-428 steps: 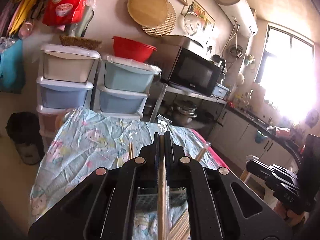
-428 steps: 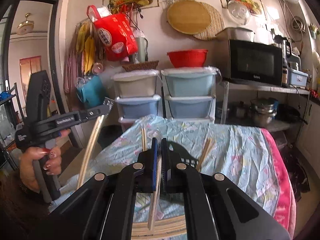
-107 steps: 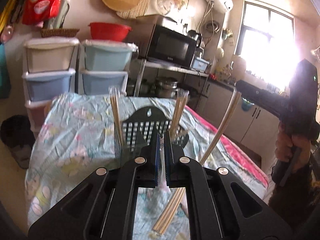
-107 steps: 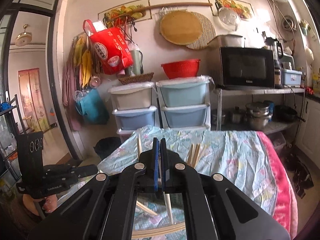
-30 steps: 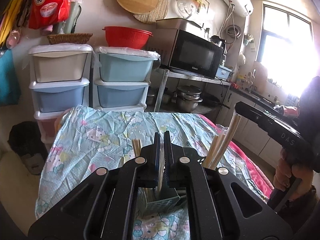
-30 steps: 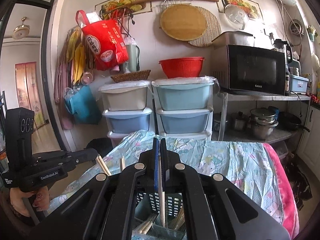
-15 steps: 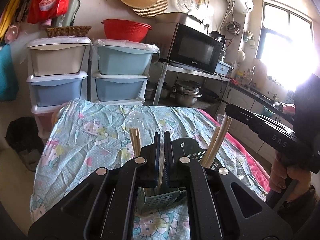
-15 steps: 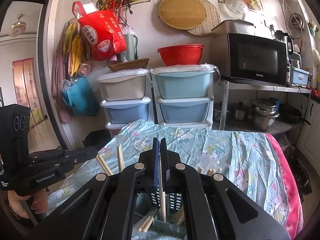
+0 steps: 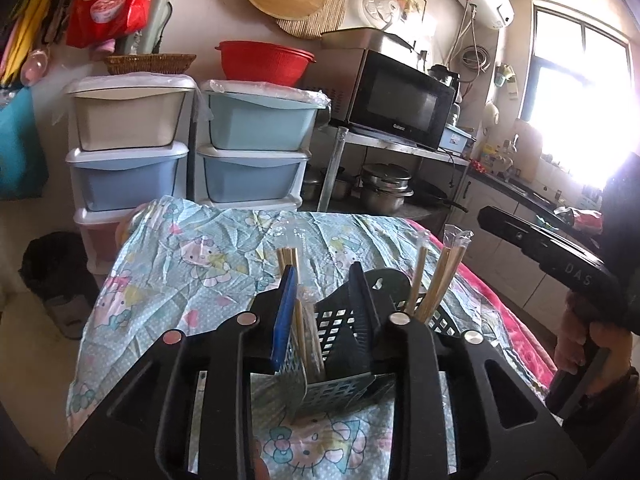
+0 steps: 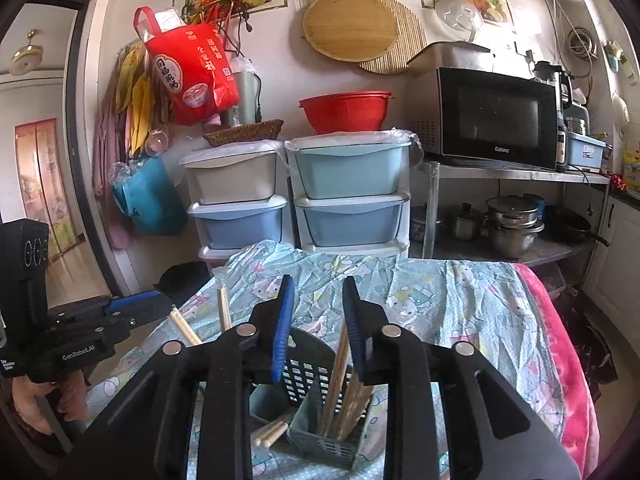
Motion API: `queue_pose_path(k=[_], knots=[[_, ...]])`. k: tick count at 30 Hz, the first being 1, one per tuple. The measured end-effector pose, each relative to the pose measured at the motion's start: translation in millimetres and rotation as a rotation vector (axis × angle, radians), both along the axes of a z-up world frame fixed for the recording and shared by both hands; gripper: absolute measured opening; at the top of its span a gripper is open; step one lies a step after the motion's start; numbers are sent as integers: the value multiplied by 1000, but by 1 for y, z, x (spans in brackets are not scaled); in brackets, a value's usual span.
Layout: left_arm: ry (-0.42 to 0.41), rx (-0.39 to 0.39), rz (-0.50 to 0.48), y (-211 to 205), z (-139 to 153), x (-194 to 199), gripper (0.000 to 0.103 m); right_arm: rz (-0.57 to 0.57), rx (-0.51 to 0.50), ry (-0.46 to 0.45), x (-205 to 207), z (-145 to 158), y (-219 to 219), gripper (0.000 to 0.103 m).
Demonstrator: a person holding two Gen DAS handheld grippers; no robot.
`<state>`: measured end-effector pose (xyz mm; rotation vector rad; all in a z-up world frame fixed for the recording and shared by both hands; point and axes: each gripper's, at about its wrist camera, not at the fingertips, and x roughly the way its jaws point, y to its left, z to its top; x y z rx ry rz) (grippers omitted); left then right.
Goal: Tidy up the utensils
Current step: 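Open both tools to release the chopsticks into the caddy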
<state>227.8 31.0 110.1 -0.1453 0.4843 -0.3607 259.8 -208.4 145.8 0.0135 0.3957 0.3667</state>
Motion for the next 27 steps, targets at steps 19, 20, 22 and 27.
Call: queue_pose_path(k=[19,20,22,27], knots=[[-86,-22,39,16,7,-61,86,-30,-1,-45,-47,0,-26,48],[-84,-21,35,15,5,-64,88,-30,-1,-44,-50,-1,-27,48],[-80,-15,26,13,0,-73,90,-30,2,-41,-55,-4,-29,49],[-68,0,15,7,-12,-90,92,-34,5,-30,-66,-12,-33,51]])
